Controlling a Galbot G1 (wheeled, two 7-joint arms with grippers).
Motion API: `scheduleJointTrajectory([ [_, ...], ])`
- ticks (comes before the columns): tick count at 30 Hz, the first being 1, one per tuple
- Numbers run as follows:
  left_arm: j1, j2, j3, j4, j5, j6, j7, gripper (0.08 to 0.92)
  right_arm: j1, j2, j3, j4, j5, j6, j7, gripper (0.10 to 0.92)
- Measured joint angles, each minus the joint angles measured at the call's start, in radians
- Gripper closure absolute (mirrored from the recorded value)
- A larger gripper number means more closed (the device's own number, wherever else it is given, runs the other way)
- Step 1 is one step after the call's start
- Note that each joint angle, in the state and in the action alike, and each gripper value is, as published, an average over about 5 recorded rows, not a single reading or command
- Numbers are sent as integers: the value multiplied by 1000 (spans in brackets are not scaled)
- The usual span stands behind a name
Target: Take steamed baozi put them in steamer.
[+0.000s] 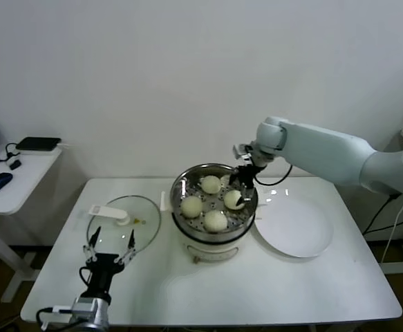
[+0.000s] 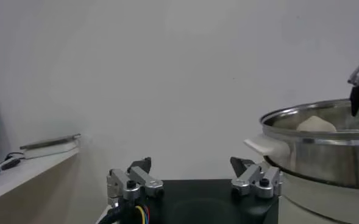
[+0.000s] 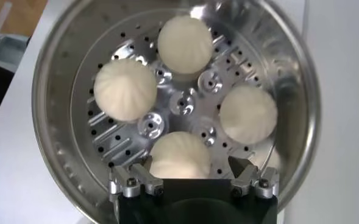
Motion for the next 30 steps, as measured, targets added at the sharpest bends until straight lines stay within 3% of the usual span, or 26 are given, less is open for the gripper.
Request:
scheduleJointTrajectory([
  [17,4,-1,4,-14,7,4,-1,177,112,-105,10,99,85,16,-11,203],
  [30,-3,-2,19,-22,19,14,1,177,18,-344,233,211,41,58,88,203],
])
